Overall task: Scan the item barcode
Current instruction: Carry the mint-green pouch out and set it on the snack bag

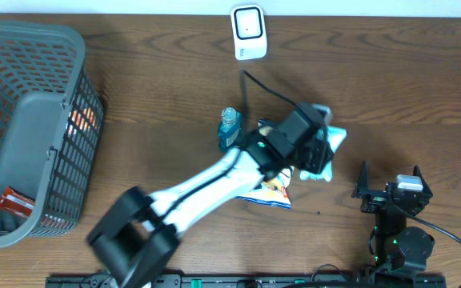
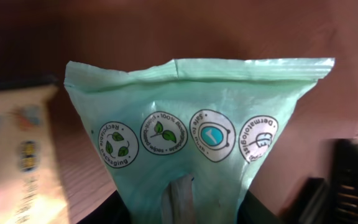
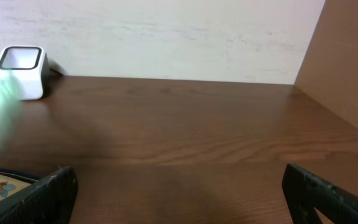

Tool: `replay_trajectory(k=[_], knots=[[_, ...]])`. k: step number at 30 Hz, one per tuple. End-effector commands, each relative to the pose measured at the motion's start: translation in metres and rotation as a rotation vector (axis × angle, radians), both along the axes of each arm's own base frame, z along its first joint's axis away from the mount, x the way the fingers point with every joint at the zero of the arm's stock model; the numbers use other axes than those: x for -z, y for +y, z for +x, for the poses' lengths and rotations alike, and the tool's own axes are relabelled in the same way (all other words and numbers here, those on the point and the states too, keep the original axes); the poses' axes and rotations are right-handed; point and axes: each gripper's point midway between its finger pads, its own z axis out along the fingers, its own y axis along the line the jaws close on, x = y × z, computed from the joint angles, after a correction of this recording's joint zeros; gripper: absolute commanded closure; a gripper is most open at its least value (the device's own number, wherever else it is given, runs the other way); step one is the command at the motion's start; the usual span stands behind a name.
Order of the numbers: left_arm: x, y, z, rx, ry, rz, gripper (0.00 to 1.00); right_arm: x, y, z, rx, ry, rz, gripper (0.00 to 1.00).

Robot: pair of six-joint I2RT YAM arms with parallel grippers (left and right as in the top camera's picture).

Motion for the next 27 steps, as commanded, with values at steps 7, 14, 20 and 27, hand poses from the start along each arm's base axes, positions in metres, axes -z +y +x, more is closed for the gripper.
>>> replay_trajectory(k=[7, 14, 20, 27], knots=[[0.05, 0.006, 0.014, -0.011, 0.039, 0.079, 0.62, 0.0, 0.0, 0.0, 0.0, -0.003, 0.012, 0.01], [0.06, 0.027, 0.031, -0.067, 0.059, 0.119, 0.62, 0.0, 0.0, 0.0, 0.0, -0.003, 0.012, 0.01], [0.089, 0.053, 0.044, -0.124, 0.12, 0.195, 0.62, 0.0, 0.0, 0.0, 0.0, -0.003, 0.012, 0.01], [0.107, 0.099, 0.063, -0.254, 0.084, 0.368, 0.62, 0.0, 0.0, 0.0, 0.0, -0.003, 0.012, 0.01]])
